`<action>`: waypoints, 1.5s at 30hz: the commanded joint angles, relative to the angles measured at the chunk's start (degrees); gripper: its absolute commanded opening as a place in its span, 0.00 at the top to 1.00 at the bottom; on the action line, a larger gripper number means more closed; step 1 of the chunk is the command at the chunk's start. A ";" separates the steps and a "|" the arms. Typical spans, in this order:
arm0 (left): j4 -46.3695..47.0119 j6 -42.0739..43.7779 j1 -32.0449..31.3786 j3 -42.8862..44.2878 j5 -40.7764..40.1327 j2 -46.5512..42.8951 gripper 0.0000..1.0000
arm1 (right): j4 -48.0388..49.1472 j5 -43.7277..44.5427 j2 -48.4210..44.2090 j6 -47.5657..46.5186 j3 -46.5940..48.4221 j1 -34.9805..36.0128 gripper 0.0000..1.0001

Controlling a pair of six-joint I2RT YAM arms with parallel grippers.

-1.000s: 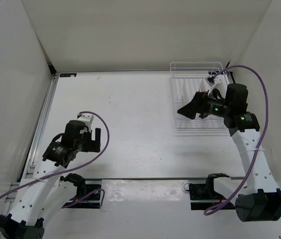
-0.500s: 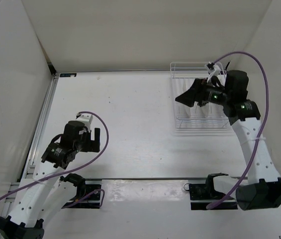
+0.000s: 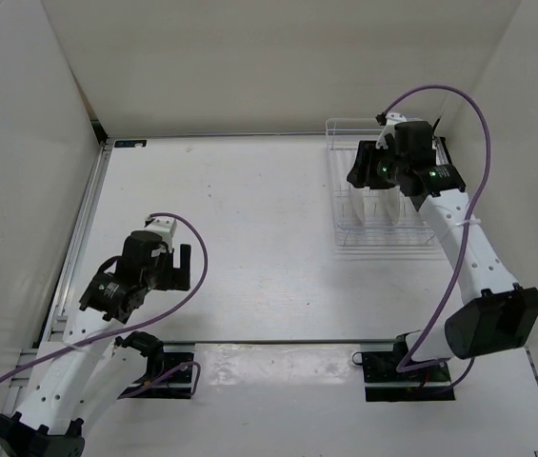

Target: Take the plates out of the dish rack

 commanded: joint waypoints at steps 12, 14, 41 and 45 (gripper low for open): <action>-0.11 -0.31 -0.10 1.66 -1.58 -0.04 0.00 | -1.22 8.12 11.93 -3.40 9.49 0.35 0.49; -0.29 -0.31 -0.19 1.66 -1.75 0.05 0.00 | -1.31 10.03 12.99 -3.58 10.19 0.35 0.51; -0.29 -0.22 -0.10 1.49 -1.84 0.04 0.00 | -3.42 10.05 23.28 -3.85 15.91 0.00 0.92; -0.38 -0.31 -0.10 1.58 -1.84 0.22 0.00 | -4.21 10.14 23.10 -3.85 17.05 0.08 0.95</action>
